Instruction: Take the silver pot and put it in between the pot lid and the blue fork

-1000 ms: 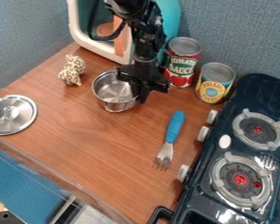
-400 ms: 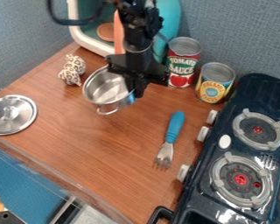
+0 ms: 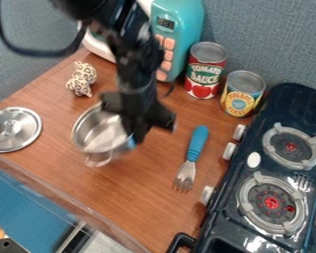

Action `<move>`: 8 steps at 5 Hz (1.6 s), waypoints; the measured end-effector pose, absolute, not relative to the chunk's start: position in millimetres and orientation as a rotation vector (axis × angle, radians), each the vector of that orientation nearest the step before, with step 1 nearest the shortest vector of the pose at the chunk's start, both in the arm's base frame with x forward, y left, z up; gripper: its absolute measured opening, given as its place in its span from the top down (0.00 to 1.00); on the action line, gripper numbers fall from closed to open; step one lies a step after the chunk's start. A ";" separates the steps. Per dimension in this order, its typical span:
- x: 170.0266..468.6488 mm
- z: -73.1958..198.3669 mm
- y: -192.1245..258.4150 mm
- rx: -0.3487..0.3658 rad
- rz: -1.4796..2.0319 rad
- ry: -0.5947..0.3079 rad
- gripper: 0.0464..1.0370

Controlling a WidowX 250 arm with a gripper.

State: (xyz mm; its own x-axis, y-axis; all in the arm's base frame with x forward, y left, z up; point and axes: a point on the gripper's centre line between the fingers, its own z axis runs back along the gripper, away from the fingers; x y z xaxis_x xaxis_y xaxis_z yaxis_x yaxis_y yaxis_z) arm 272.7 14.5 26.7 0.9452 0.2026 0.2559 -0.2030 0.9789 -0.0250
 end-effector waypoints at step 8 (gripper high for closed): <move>248.4 -7.8 32.0 0.091 0.189 -0.128 0.03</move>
